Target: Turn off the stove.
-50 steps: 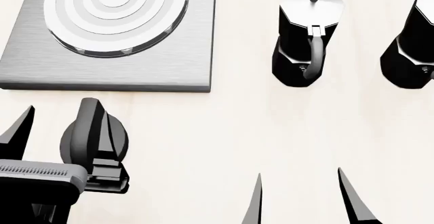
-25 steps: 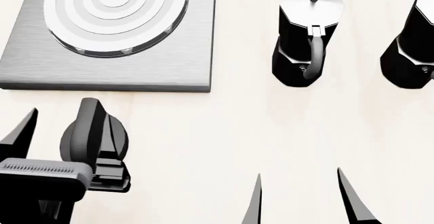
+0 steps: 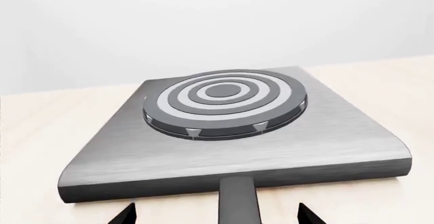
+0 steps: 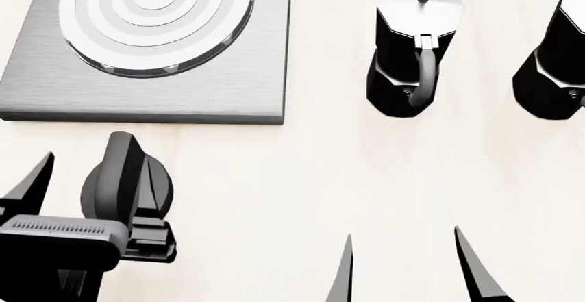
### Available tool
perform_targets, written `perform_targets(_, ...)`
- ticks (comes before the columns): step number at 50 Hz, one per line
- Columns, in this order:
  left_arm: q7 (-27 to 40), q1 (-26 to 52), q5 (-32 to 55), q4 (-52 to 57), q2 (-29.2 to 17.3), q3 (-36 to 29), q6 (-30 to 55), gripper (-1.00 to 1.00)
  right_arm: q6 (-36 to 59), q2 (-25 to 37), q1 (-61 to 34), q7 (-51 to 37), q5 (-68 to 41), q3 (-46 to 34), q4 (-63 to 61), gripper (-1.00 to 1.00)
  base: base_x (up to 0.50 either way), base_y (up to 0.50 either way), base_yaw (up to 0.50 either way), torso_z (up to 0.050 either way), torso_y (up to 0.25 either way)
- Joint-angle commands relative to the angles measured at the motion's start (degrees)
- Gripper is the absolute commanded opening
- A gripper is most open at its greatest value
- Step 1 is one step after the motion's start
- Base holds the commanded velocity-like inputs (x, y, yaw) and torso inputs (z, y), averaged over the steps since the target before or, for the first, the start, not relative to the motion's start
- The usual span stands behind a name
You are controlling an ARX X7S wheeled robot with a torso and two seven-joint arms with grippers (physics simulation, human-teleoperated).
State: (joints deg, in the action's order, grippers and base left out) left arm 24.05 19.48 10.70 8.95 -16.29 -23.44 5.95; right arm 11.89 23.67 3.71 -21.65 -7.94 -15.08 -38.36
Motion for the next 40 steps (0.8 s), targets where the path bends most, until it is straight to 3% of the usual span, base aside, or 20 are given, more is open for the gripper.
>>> perform_targets(1, -1.6, -0.2, -0.5, -0.9, 1.1, 1.3, -0.5, 1.0, -0.6, -1.0, 0.2, 1.2, 1.0, 1.4, 0.1, 1.0, 0.0, 0.0, 0.0, 0.0, 0.0)
perform_targets(40, -0.9, 2.0, -1.1, -6.4, 1.7, 0.5, -2.4, 1.0, -1.0, -0.5, 0.1, 0.9, 0.4, 1.1, 0.4, 1.0, 0.0, 0.0, 0.0, 0.0, 0.0)
